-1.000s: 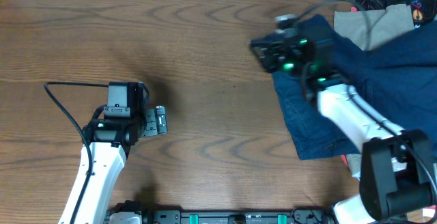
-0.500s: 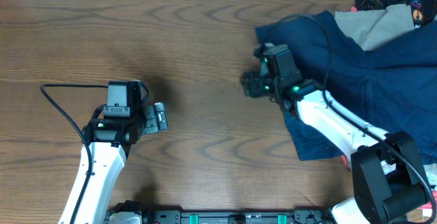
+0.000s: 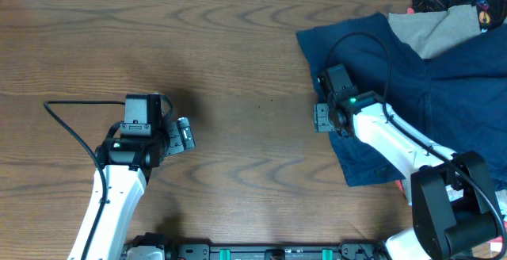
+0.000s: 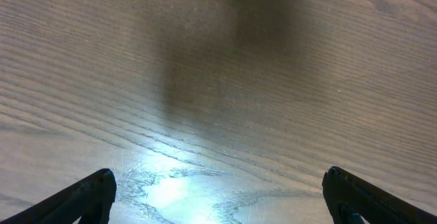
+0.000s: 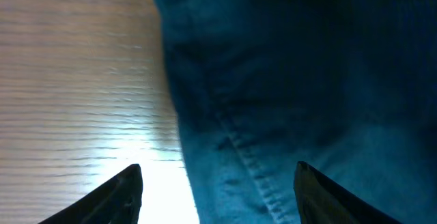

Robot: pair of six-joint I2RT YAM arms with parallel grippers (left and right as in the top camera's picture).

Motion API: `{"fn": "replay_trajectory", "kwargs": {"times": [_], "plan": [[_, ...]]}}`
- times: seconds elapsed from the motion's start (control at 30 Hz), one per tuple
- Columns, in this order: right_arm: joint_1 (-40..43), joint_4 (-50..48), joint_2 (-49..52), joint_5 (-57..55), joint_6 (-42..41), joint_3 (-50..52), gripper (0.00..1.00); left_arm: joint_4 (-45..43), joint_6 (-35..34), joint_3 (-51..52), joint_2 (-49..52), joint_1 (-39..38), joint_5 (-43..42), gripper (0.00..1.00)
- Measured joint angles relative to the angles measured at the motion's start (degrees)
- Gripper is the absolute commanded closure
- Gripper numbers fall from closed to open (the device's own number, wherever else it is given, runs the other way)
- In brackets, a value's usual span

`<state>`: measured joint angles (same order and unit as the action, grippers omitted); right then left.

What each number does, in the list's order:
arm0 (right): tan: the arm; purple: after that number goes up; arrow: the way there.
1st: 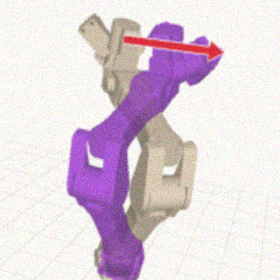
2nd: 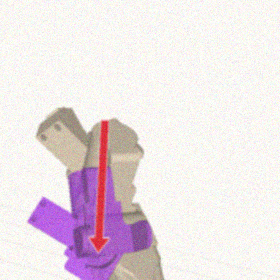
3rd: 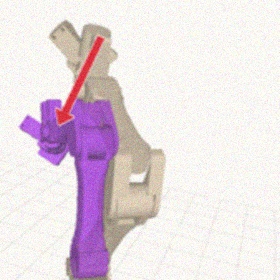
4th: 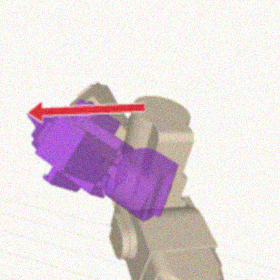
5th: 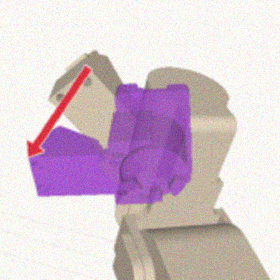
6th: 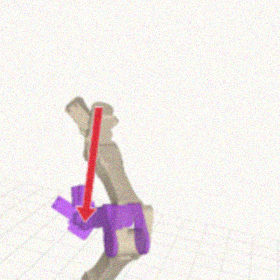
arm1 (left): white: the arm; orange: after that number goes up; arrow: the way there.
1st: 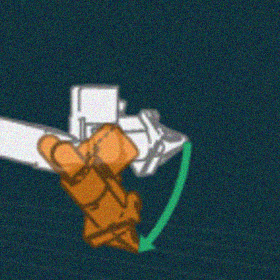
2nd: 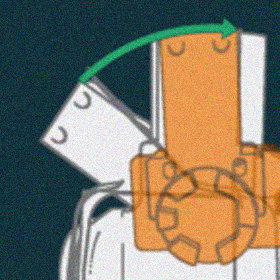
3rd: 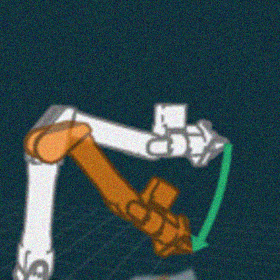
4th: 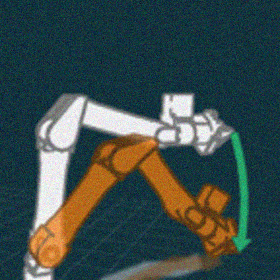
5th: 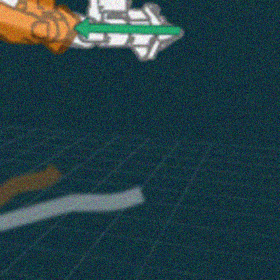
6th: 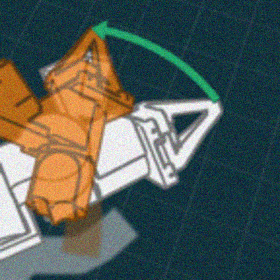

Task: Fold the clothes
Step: 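Grasp the shorts with the right gripper and drag them leftward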

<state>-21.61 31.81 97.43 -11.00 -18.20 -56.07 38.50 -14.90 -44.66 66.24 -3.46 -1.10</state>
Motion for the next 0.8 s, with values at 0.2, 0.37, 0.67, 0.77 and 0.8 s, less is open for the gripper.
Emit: {"fn": "replay_trajectory", "kwargs": {"times": [0.2, 0.37, 0.67, 0.77, 0.8], "plan": [[0.00, -7.52, -0.09, -2.82, 0.07, 7.45, 0.27, 0.02, -0.13, 0.00, 0.00, 0.00, 0.00, 0.02], [0.00, -11.15, -1.57, -3.61, 0.55, 10.58, 0.89, 0.02, -0.15, 0.00, 0.00, 0.00, -0.02, 0.02], [0.61, -0.70, -1.53, -2.40, 3.45, 2.05, 0.99, 0.07, -0.13, -0.02, 0.00, 0.00, -0.02, 0.02], [1.16, 3.08, -1.62, 1.40, 5.70, -7.74, 0.99, 0.02, -0.13, -0.02, 0.00, 0.00, 0.00, 0.02], [1.20, 3.96, -1.75, 3.32, 6.23, -11.15, 0.99, 0.04, -0.13, -0.02, 0.00, 0.00, -0.02, 0.02]]}}
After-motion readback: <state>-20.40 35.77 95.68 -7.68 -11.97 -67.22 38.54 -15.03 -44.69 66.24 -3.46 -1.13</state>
